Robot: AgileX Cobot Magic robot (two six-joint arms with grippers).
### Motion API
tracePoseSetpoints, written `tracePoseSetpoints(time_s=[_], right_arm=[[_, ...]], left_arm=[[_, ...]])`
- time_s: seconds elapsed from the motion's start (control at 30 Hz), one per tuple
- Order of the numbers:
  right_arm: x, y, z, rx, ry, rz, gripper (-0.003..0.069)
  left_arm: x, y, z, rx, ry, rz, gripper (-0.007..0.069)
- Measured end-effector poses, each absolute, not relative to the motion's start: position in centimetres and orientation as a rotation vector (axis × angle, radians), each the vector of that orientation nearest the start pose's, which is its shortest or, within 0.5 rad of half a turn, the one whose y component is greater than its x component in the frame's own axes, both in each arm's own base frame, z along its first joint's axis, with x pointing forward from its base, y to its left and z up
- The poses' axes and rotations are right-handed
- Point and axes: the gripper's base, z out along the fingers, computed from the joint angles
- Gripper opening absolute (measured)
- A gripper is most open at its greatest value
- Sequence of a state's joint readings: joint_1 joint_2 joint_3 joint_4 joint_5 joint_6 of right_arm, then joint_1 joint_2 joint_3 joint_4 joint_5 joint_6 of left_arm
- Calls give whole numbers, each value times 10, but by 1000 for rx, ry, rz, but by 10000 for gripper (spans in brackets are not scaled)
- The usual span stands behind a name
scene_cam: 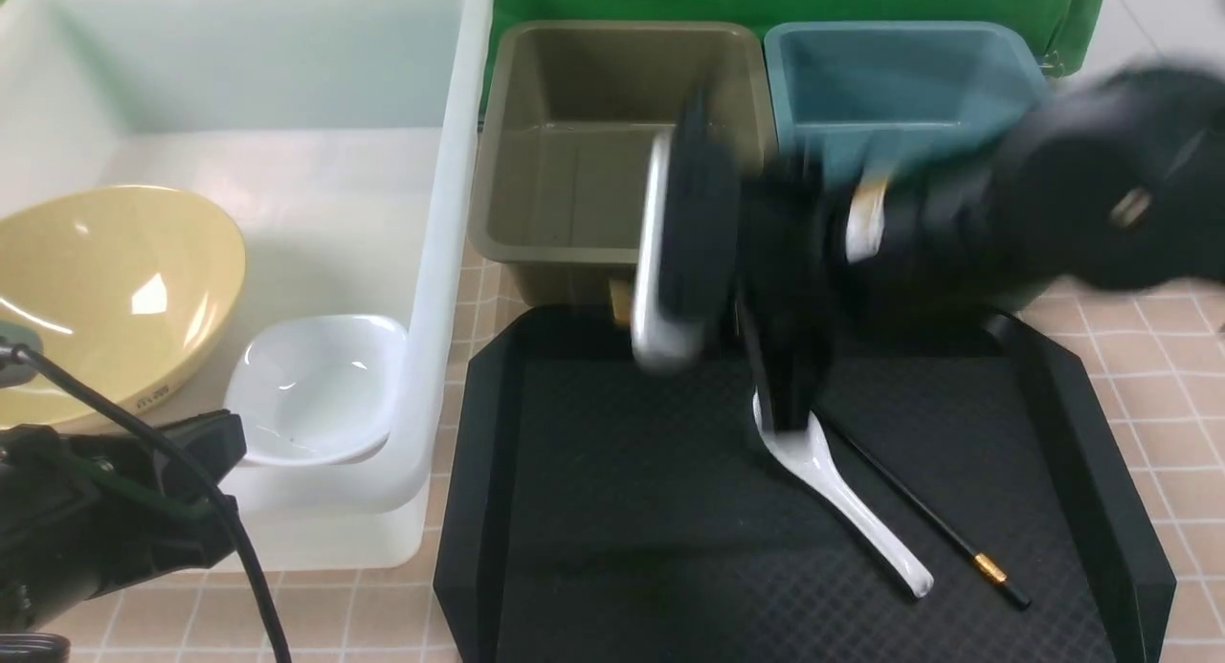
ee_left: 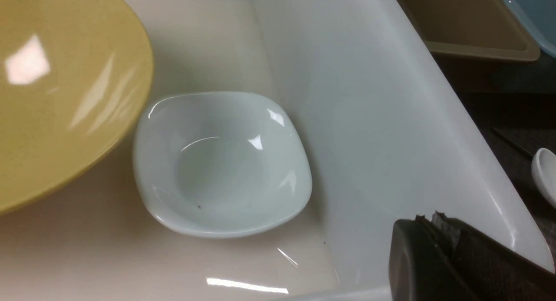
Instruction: On brown table put chopsticks spoon bowls plates into blue grey white boxes.
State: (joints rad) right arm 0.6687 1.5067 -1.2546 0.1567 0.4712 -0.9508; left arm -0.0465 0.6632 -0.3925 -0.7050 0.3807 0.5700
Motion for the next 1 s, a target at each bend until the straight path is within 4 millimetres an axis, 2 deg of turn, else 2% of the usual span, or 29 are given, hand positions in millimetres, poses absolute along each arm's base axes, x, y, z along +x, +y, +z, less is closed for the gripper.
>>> tracePoseSetpoints(time_s=[0.03, 0.07, 0.13, 0.2, 0.27, 0.37, 0.47, 0.5, 0.53, 0.57, 0.67, 0.7, 0.77, 0.83, 0.9, 0.93, 1.0], right_arm=[[279, 214, 350, -1407, 1527, -51, 86], [282, 212, 353, -1385, 1518, -65, 86], [311, 196, 366, -1182, 1431, -156, 86], [338, 183, 360, -1033, 1428, -192, 86], [366, 168, 341, -886, 1467, -190, 87], [399, 150, 300, -722, 1597, -136, 111], [416, 138, 267, -583, 1736, -45, 176], [418, 135, 262, -545, 1769, -20, 210], [418, 135, 262, -546, 1770, -20, 217], [419, 131, 259, -499, 1806, 10, 273], [412, 126, 274, -468, 1823, 38, 353], [411, 125, 276, -467, 1830, 41, 356], [394, 121, 305, -469, 1829, 61, 379], [367, 115, 339, -494, 1858, 84, 380], [345, 111, 356, -545, 1911, 92, 375], [340, 109, 362, -550, 1907, 92, 374], [306, 102, 378, -637, 2002, 98, 353]], left_arm=[[129, -28, 262, 98, 2049, -339, -6], [129, -28, 262, 98, 2049, -339, -6], [129, -28, 262, 98, 2049, -339, -6], [129, -28, 262, 99, 2049, -338, -6], [129, -28, 262, 98, 2048, -339, -6], [129, -28, 263, 96, 2048, -341, -6], [129, -28, 263, 95, 2048, -342, -6], [129, -28, 263, 96, 2048, -342, -6], [129, -28, 263, 96, 2048, -342, -6], [129, -28, 263, 96, 2048, -342, -6], [129, -28, 262, 99, 2051, -343, -6], [129, -28, 262, 99, 2051, -343, -6], [129, -28, 262, 102, 2053, -343, -6], [129, -28, 262, 104, 2055, -344, -6], [128, -29, 262, 105, 2057, -345, -6], [128, -29, 262, 105, 2057, -345, -6], [128, -29, 262, 103, 2060, -354, -6]])
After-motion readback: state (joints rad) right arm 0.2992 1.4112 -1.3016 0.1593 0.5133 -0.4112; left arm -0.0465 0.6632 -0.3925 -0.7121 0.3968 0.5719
